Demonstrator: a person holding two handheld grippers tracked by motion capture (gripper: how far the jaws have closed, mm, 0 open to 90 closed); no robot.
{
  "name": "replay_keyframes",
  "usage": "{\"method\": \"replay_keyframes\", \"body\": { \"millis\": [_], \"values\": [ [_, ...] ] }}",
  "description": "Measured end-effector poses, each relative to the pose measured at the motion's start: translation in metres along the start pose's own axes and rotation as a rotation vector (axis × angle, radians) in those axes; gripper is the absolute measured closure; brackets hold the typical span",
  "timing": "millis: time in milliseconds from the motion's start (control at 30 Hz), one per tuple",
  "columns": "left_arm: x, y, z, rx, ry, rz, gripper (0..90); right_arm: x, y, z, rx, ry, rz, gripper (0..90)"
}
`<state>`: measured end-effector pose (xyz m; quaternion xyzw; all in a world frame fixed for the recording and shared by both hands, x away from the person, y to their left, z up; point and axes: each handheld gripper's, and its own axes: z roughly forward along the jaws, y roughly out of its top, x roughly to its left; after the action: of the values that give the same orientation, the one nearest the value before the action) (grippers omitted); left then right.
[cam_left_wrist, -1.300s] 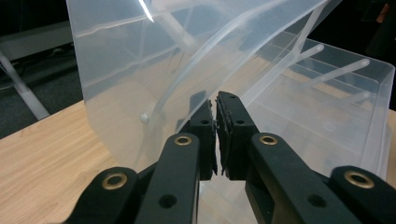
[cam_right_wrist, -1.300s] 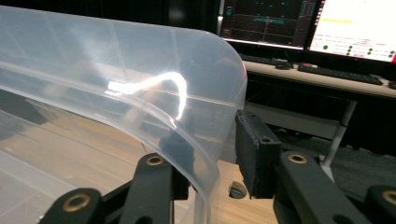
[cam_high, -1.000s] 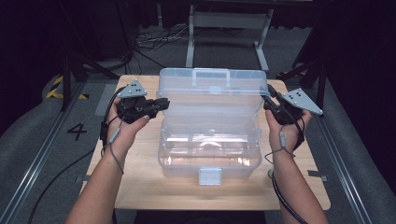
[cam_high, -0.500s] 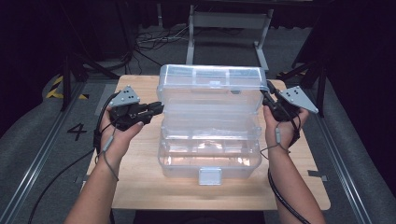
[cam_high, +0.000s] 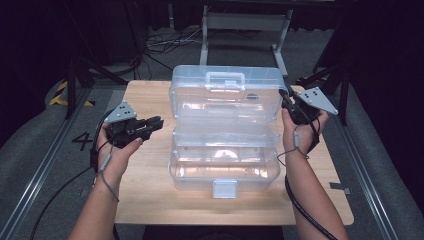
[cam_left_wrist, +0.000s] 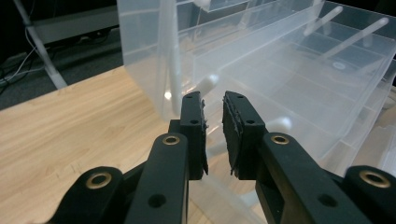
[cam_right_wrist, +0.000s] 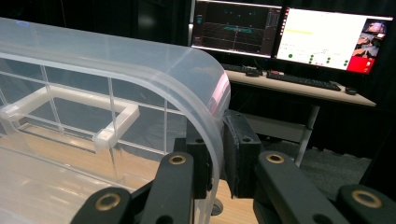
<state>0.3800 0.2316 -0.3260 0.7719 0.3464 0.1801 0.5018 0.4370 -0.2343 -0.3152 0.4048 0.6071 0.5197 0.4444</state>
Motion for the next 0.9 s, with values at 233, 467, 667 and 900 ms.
{"method": "replay_keyframes", "body": {
  "millis": [233,467,667,900],
  "values": [
    [0.011,-0.024,0.005,0.050,0.071,-0.018,74.3,-0.005,0.000,0.008,0.003,0.021,0.024,81.8],
    [0.022,-0.041,0.008,0.088,0.119,-0.032,68.8,-0.011,-0.001,0.016,0.009,0.041,0.030,81.9],
    [0.029,-0.054,0.012,0.154,0.172,-0.047,67.0,-0.013,0.000,0.023,0.013,0.054,0.039,81.8],
    [0.035,-0.070,0.016,0.189,0.192,-0.056,61.5,-0.020,-0.002,0.029,0.010,0.081,0.051,81.7]
  ]
}}
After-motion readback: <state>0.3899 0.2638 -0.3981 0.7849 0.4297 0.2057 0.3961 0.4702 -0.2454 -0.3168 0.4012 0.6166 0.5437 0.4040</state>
